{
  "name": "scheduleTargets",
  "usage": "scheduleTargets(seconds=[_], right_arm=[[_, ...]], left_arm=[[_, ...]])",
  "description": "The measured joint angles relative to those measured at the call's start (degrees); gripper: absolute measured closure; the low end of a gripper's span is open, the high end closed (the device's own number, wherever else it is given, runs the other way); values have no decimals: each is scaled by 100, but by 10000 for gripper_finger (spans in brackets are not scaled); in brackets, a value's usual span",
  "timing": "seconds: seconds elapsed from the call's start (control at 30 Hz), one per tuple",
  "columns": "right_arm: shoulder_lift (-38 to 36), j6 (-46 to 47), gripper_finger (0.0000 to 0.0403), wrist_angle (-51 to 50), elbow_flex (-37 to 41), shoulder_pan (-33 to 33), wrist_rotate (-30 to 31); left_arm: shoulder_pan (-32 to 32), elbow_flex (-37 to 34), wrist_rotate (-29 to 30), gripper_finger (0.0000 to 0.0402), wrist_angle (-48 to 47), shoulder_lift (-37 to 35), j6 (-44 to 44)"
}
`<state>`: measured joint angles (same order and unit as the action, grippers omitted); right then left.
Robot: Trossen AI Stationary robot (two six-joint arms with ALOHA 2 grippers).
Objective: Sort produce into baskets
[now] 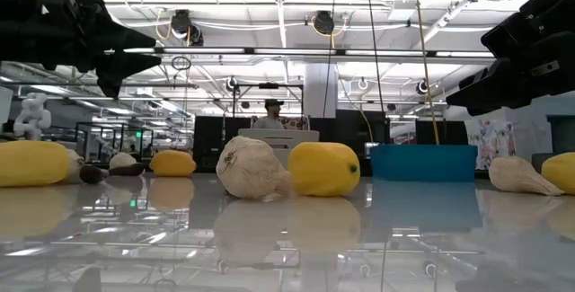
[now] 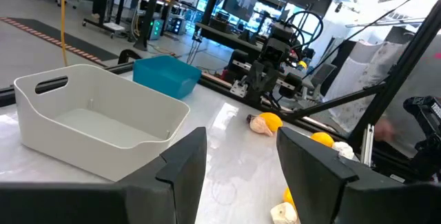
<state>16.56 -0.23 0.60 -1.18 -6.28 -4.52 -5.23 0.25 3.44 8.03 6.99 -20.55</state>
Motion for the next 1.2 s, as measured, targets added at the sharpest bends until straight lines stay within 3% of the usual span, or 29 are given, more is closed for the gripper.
scheduleTargets(seconds=[0.93, 1.2], right_arm=[[2, 5, 403, 8, 1, 2, 1], [11, 911, 403, 880, 10, 2, 40]], left_arm=[[0, 0, 0, 217, 0, 2, 0], [-2, 0, 0, 217, 0, 0, 2]])
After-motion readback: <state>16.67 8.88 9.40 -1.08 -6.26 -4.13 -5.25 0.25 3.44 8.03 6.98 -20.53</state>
